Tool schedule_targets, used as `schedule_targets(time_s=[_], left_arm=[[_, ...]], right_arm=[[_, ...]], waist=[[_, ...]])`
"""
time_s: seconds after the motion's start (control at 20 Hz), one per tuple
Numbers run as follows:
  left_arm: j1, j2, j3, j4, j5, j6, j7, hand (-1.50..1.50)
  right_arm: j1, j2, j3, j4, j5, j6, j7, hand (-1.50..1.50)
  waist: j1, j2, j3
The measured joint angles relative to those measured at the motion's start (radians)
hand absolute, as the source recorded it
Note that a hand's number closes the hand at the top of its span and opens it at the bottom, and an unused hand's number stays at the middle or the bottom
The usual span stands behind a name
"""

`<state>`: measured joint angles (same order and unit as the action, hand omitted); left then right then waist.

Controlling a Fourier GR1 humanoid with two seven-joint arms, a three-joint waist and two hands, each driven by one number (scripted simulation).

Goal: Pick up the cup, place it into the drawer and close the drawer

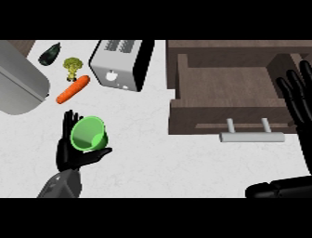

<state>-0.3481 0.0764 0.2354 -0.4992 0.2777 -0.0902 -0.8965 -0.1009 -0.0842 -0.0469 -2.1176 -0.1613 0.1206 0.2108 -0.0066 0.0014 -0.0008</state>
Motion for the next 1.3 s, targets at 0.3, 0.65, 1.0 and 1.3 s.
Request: schedule_targets(time_s=[0.3, 0.65, 1.0, 1.3], left_arm=[[-0.033, 0.001, 0.002, 0.062, 0.014, -0.098, -0.042, 1.5], [-0.081, 0.024, 0.008, 0.109, 0.003, -0.101, -0.084, 1.5], [-0.074, 0.01, 0.003, 0.063, -0.015, -0.041, -0.133, 1.5], [-0.021, 0.053, -0.021, -0.027, -0.015, -0.084, -0.115, 1.5]], right_arm=[[0.013, 0.014, 0.019, 0.014, 0.022, 0.002, -0.03, -1.5], [0.009, 0.009, 0.014, -0.003, 0.019, -0.002, -0.007, -1.5], [-0.001, -0.006, -0.016, 0.019, -0.003, 0.011, -0.017, -1.5], [0.005, 0.001, -0.002, 0.029, 0.018, 0.01, -0.028, -1.5]], waist=[[0.0, 0.0, 0.0], [-0.002, 0.001, 0.0], [0.001, 0.0, 0.0], [0.006, -0.002, 0.001]])
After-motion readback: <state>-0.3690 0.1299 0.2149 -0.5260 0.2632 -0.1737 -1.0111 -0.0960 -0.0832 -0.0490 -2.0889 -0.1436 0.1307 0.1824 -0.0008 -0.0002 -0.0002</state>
